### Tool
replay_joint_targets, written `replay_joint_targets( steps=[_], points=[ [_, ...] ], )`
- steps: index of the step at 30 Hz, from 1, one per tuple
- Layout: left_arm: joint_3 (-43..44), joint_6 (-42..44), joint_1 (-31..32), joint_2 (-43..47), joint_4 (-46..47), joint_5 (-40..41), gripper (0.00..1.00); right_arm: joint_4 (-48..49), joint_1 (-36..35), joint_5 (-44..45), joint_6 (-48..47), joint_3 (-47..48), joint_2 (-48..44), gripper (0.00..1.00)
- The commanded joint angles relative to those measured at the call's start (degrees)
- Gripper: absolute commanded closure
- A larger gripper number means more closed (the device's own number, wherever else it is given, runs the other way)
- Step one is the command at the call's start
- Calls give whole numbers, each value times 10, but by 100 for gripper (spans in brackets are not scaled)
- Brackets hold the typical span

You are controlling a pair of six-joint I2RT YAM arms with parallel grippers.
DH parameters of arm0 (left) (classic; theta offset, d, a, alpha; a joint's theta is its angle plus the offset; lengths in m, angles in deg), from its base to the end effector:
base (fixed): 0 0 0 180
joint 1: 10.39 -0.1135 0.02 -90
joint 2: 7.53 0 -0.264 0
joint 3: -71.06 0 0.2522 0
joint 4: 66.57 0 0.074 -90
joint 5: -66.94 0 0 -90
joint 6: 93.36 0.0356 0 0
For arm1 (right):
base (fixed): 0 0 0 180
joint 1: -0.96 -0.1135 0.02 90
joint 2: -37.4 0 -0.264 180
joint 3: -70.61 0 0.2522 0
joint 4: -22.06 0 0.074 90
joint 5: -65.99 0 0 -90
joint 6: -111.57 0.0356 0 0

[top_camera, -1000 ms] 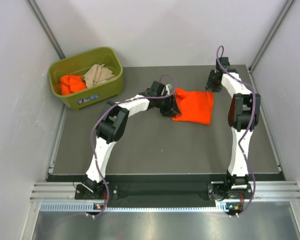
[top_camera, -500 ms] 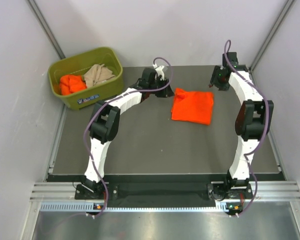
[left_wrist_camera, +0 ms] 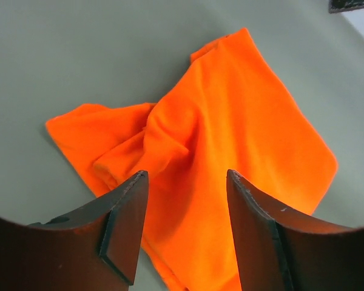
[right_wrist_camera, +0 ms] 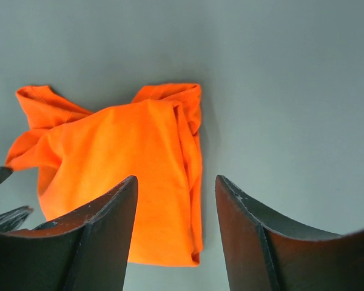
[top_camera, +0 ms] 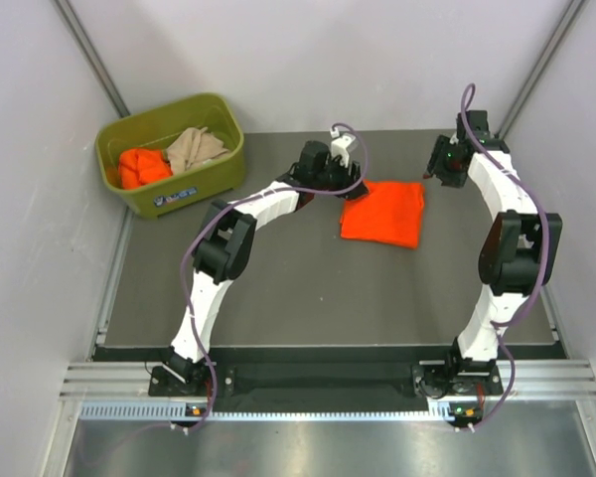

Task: Fold and stack the t-shirts
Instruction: Fold the tshirt

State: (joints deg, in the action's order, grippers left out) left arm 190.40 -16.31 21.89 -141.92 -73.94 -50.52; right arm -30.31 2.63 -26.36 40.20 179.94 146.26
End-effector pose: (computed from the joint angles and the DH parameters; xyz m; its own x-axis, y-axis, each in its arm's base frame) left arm 0.4527 -0.3054 0.1964 -0.5012 0.0814 -0.8615 0.7408 0.5549 -0.3786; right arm 0.4250 -0.0109 0.2792 -0.7442 0.3410 -0.5744 0.2549 0.9398 0.2277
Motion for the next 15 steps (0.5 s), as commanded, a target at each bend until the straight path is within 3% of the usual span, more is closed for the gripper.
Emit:
replay_joint_targets(
  steps=[1, 9, 15],
  points=[
    [0, 73, -1, 19, 34, 25, 41, 28, 2, -19, 3, -1, -27, 46],
    [-1, 124, 7, 9, 26, 87, 40, 31, 1, -38, 8, -20, -37, 46],
    [27, 159, 5, -19, 13, 76, 42, 37, 0, -45, 10, -43, -44, 46]
  ],
)
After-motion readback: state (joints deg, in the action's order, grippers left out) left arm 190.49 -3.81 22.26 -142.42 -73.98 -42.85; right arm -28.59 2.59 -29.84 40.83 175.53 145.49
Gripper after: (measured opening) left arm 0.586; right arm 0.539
